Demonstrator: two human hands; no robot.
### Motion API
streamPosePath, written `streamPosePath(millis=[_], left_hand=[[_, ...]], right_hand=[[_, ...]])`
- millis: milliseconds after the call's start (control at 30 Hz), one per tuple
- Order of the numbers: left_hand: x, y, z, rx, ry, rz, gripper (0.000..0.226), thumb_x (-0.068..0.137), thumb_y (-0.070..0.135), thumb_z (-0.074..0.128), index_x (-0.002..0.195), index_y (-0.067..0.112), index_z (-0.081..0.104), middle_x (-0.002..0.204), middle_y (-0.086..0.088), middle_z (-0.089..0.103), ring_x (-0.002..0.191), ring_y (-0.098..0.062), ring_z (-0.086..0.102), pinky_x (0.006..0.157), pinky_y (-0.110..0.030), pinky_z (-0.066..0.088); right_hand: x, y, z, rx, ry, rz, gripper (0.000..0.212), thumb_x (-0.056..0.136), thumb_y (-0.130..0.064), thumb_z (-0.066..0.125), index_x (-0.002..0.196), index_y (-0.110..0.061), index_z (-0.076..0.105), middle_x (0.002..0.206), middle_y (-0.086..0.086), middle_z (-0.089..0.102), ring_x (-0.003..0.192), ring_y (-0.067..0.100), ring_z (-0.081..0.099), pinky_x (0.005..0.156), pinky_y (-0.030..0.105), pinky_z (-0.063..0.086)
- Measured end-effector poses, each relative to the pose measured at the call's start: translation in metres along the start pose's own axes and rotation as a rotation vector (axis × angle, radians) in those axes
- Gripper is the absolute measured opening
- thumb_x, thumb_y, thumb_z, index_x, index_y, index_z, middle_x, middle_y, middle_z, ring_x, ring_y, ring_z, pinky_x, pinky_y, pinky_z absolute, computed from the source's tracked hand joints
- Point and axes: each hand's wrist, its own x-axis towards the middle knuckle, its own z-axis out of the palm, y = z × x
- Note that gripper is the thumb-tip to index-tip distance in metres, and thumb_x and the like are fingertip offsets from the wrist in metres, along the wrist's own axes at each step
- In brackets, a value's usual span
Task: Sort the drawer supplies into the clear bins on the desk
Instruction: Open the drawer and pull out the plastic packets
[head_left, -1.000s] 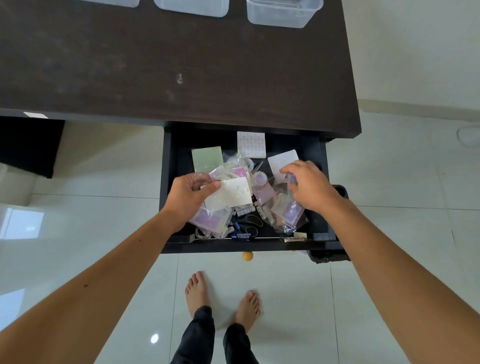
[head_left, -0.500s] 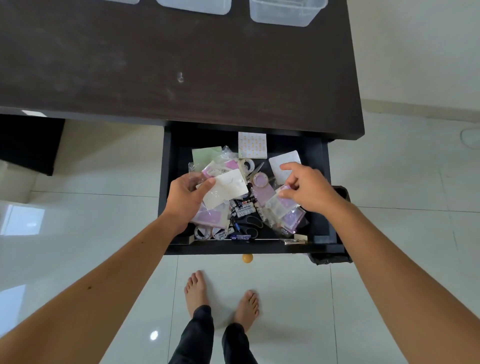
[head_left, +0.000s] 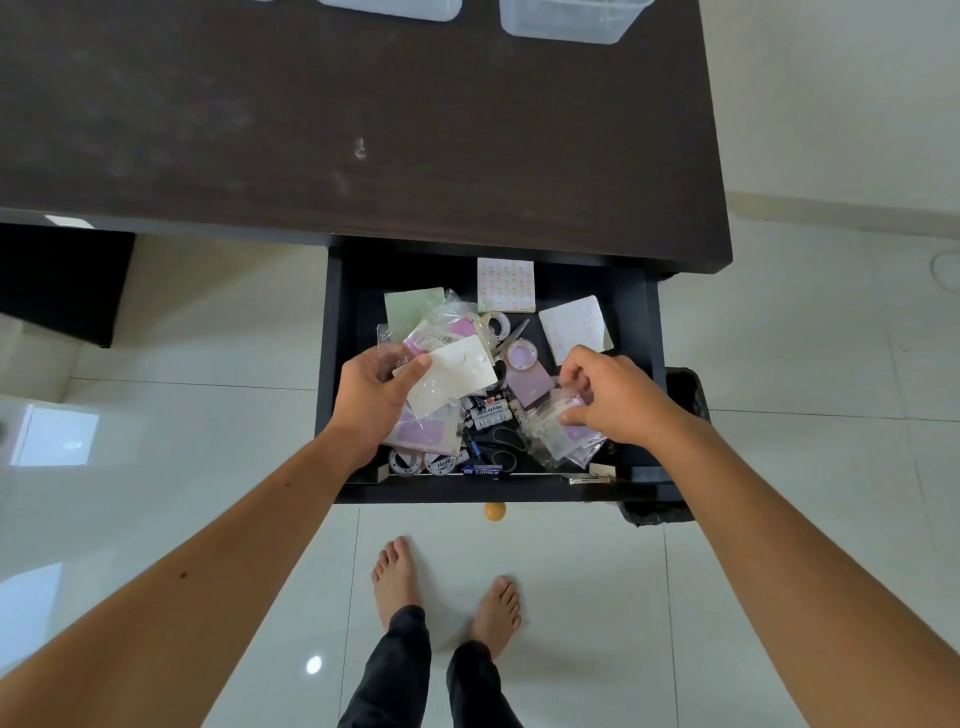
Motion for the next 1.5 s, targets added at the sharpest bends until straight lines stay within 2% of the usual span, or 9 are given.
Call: streamPosePath(millis=[300,467,600,667,700,867,1200,1367,1500], left_hand=[[0.001,0.005,0.005,0.006,0.054,0.031,0.010,0.099,0.019,0.072,0.107,0.013,0.073,0.097,0.009,0.079,0.085,-0.005,0.076,0.074,-0.022,0.062],[-0.011,0.017,0.011,-0.031,-0.014,0.030,0.013,0.099,0.022,0.072,0.109,0.014,0.075,0.093,0.006,0.081,0.083,-0.007,0.078,0.070,-0.018,0.059],[-0.024,0.022,0.019,0.060,-0.103,0.010,0.050,0.100,0.045,0.063,0.123,0.001,0.069,0.050,0.004,0.051,0.041,-0.013,0.037,0.048,-0.026,0.041],[-0.032,0.029,0.021,-0.025,-0.160,-0.041,0.060,0.105,0.051,0.048,0.127,-0.003,0.067,0.071,-0.018,0.072,0.089,-0.007,0.035,0.068,-0.038,0.059],[-0.034,0.031,0.020,-0.093,-0.187,-0.072,0.065,0.106,0.054,0.044,0.126,-0.003,0.067,0.086,-0.022,0.076,0.088,-0.019,0.076,0.078,-0.040,0.061],[-0.034,0.030,0.004,0.020,-0.191,-0.039,0.064,0.080,0.060,0.082,0.120,0.011,0.073,0.119,-0.018,0.075,0.113,-0.036,0.072,0.102,-0.050,0.058],[-0.031,0.041,-0.063,0.012,-0.025,0.006,0.084,0.068,0.047,0.097,0.135,0.008,0.065,0.131,-0.004,0.075,0.120,-0.018,0.072,0.110,-0.039,0.053],[-0.034,0.046,-0.086,-0.055,0.033,0.013,0.027,0.085,0.019,0.085,0.108,0.021,0.070,0.107,0.005,0.080,0.101,-0.004,0.077,0.082,-0.012,0.056],[-0.038,0.046,-0.094,-0.071,0.050,0.028,0.035,0.088,0.018,0.084,0.119,0.007,0.073,0.115,-0.005,0.081,0.110,-0.020,0.077,0.100,-0.035,0.057]], right_hand=[[-0.007,-0.013,-0.045,0.502,0.123,-0.062,0.038,0.080,-0.022,0.092,0.105,-0.033,0.066,0.098,-0.005,0.070,0.070,0.004,0.063,0.075,0.026,0.052],[-0.001,-0.040,-0.041,0.769,0.099,-0.068,0.042,0.076,-0.015,0.093,0.111,-0.020,0.070,0.104,0.004,0.079,0.093,0.017,0.077,0.077,0.031,0.062],[0.008,-0.051,-0.020,0.755,0.159,-0.013,0.045,0.076,-0.016,0.095,0.113,-0.014,0.069,0.102,0.002,0.080,0.086,0.017,0.078,0.081,0.038,0.065],[0.009,-0.056,-0.012,0.713,0.200,0.003,0.048,0.075,-0.022,0.096,0.113,-0.015,0.069,0.105,0.001,0.077,0.087,0.018,0.076,0.081,0.039,0.065],[0.009,-0.058,-0.008,0.689,0.230,0.005,0.048,0.073,-0.024,0.097,0.112,-0.016,0.070,0.105,-0.001,0.074,0.088,0.021,0.075,0.082,0.040,0.065],[0.008,-0.079,0.003,0.647,0.285,-0.037,0.047,0.071,-0.028,0.099,0.107,-0.019,0.071,0.094,0.003,0.070,0.092,0.030,0.073,0.084,0.044,0.064],[0.021,-0.099,0.012,0.728,0.188,-0.151,0.029,0.086,-0.035,0.087,0.109,-0.022,0.075,0.101,0.000,0.074,0.091,0.019,0.072,0.090,0.037,0.063],[0.024,-0.090,0.028,0.539,0.109,-0.154,0.028,0.089,-0.023,0.085,0.115,-0.021,0.076,0.107,-0.006,0.076,0.095,0.012,0.073,0.090,0.032,0.061],[0.024,-0.089,0.046,0.451,0.079,-0.133,0.032,0.087,-0.018,0.086,0.117,-0.024,0.077,0.113,-0.008,0.076,0.097,0.018,0.072,0.089,0.037,0.061]])
